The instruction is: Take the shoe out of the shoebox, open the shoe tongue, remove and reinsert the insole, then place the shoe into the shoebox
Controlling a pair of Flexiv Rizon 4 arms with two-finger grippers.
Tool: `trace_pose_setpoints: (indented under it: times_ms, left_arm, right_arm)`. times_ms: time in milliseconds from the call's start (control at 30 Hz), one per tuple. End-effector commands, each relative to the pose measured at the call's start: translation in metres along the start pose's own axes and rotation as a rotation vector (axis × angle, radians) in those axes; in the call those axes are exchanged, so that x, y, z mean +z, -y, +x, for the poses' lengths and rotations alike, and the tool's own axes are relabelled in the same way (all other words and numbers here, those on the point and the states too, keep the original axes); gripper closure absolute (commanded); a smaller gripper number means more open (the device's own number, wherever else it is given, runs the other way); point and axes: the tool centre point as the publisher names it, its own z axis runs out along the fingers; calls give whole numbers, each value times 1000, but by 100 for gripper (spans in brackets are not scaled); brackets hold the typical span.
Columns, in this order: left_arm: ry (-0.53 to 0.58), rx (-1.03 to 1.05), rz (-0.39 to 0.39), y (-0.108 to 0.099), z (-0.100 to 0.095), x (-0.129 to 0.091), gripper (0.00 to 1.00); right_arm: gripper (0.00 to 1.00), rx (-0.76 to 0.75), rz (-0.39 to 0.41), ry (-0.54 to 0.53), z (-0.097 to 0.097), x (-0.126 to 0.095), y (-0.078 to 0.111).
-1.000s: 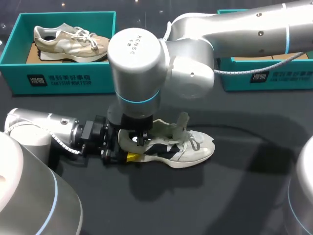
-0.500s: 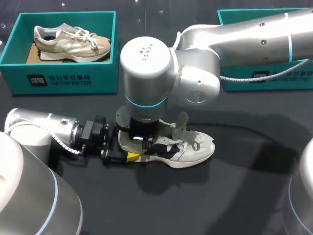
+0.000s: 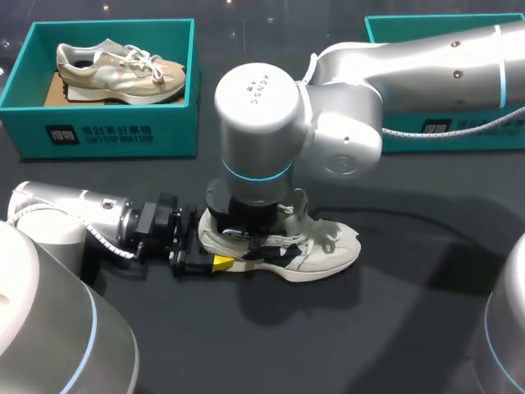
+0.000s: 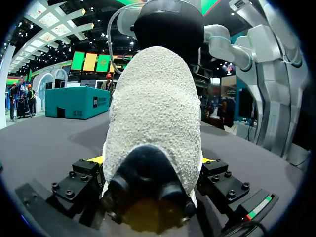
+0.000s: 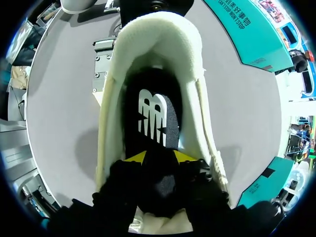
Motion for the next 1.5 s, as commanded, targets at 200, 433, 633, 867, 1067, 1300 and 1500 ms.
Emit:
trace_pose_setpoints:
  times_ms: [200,433,633,867,1067,1300,1500]
  left_arm:
    - [1,-1,0,-1,1,0,100]
    - [1,-1,0,-1,1,0,100]
    - [1,-1,0,-1,1,0,100]
    - [1,-1,0,-1,1,0,100]
    - [1,-1,0,-1,1,0,100]
    - [1,-1,0,-1,1,0,100]
    - [1,-1,0,-1,1,0,100]
  right_arm:
    - [59,21,6,1,-8,9,14]
    - [55,-5,-3,-61,-14,21,10]
    - [60,-19,19,-157,-4,34,10]
    - [100,-7,37,-209,12,40,18]
    - [100,-14,7,-217,24,36,22]
    - [100,-45,-85,-195,26,15,27]
    - [100,-93,-213,-154,21,-12,32]
